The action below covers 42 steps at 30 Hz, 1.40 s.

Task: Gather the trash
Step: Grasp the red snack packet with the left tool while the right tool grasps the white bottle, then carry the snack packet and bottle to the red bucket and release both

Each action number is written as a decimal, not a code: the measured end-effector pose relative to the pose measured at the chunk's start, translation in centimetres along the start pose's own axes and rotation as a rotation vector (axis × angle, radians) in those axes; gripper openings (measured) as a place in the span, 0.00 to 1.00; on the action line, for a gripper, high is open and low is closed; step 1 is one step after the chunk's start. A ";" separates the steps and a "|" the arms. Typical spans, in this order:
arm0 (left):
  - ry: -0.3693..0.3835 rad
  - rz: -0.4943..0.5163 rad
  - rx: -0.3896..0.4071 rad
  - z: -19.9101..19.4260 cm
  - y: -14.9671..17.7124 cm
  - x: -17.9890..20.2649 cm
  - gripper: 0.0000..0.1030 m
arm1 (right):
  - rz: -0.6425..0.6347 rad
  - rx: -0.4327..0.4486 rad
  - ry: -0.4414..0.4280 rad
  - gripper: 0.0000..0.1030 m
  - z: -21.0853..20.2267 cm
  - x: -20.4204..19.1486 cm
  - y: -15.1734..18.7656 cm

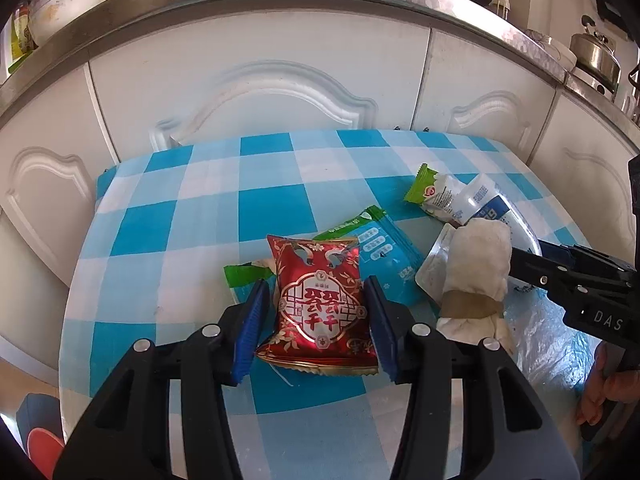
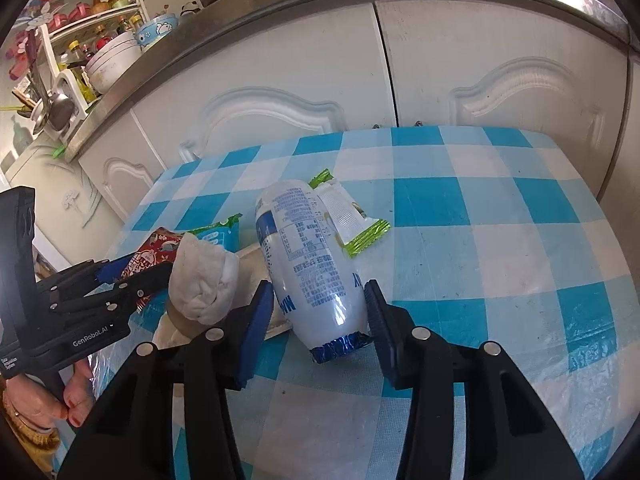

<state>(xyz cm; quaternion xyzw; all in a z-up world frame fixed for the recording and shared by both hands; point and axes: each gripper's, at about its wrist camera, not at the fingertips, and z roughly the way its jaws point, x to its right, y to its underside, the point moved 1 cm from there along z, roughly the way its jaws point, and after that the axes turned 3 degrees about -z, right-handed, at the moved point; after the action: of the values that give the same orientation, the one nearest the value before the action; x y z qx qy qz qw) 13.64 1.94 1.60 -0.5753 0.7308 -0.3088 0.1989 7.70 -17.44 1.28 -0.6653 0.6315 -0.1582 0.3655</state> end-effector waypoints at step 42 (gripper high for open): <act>0.158 -0.146 -0.010 -10.6 10.6 -4.2 0.51 | 0.179 0.092 -0.081 0.46 -11.4 -4.0 9.9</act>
<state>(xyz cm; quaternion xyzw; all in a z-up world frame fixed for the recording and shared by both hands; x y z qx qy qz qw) 0.22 9.87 1.86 -0.6020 0.7018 -0.3632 0.1148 -7.75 -16.28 3.28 -0.5947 0.6652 -0.1268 0.4334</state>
